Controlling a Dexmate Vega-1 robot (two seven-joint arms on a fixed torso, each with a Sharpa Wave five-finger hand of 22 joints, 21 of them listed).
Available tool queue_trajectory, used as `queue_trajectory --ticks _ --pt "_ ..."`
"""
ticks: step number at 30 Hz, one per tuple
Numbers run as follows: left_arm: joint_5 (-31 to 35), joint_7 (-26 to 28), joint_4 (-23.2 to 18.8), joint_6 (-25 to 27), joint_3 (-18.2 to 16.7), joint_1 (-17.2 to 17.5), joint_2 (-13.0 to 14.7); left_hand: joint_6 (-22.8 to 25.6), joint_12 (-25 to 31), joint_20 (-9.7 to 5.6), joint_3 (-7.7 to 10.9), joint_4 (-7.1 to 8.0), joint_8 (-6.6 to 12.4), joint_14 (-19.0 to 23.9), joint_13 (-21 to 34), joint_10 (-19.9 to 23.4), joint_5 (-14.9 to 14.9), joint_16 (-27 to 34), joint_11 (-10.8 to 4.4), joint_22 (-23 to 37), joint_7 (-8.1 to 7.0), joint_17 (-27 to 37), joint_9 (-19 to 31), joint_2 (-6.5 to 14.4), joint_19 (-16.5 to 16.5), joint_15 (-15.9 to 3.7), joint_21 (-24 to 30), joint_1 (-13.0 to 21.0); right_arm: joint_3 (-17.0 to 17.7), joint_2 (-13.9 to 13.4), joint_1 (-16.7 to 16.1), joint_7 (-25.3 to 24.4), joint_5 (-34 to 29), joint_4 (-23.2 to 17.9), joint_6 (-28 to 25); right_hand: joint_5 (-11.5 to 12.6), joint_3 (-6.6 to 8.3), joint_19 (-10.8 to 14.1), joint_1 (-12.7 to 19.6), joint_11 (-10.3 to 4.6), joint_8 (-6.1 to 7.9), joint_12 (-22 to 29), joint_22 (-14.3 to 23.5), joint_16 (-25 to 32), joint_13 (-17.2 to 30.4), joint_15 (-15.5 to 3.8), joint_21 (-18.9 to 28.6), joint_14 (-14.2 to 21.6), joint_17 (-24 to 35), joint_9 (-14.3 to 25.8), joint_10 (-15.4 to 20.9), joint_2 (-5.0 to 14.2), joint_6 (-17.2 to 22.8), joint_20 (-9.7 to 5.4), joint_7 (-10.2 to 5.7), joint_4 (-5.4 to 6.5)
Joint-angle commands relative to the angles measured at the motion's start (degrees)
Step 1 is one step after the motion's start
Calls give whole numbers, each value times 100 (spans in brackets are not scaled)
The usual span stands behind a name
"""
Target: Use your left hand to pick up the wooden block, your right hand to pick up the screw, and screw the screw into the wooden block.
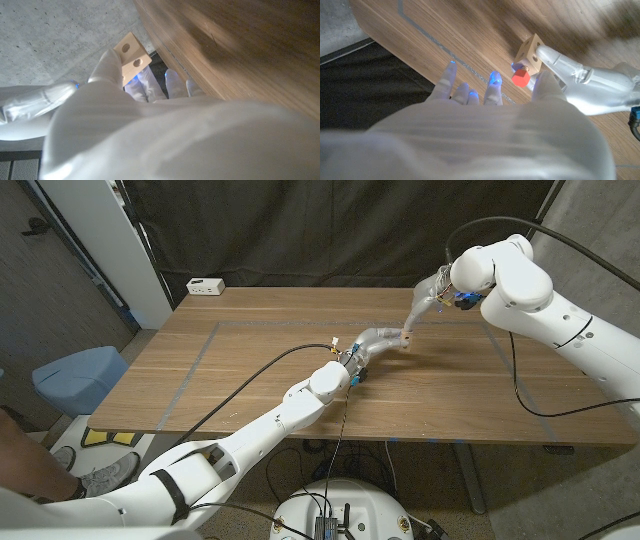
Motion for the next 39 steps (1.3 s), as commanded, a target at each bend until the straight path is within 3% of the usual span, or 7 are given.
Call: queue_trajectory --ticks 1,6,12,26,39 --pt "-17 -20 167 -42 -7 -89 -55 62 36 10 177 119 43 42 64 2 43 12 -23 25 24 12 9 56 -8 -307 35 -20 70 -109 -5 -355 387 72 238 -26 63 -12 171 42 -35 11 23 -9 31 37 -9 -66 13 18 -105 33 -107 26 14 -73" --pt "-36 -60 268 -74 -7 -140 -88 44 38 16 180 116 36 41 64 6 44 13 -24 25 24 11 8 57 -9 -300 35 -16 42 -130 11 -466 424 105 292 -107 139 -39 348 19 -62 14 23 -5 32 40 -9 -139 12 27 -244 17 -213 38 -37 -159" --pt "-15 -86 363 -124 9 -205 -117 43 38 20 182 114 36 32 64 1 44 11 -23 25 22 12 8 59 -12 -302 34 -14 61 -154 -80 -767 417 105 338 -198 210 -27 528 -91 46 70 24 23 34 34 7 -158 17 41 -243 -52 3 56 -181 -208" --pt "17 -71 283 -72 24 -189 -89 4 32 26 178 112 23 18 63 -19 43 12 -23 25 -17 15 7 54 -25 -294 29 -14 57 -138 -126 -1040 510 150 402 -304 330 87 699 -181 258 179 26 114 33 -72 45 28 31 66 17 -78 468 16 -129 -182" --pt "23 -57 217 -41 23 -163 -63 2 28 25 178 113 27 3 63 -38 42 11 -26 25 -29 18 7 57 -30 -291 28 -17 41 -146 -170 -1168 487 136 397 -338 547 179 989 -330 471 206 24 140 28 -177 51 153 33 51 218 16 992 -37 -349 -200"
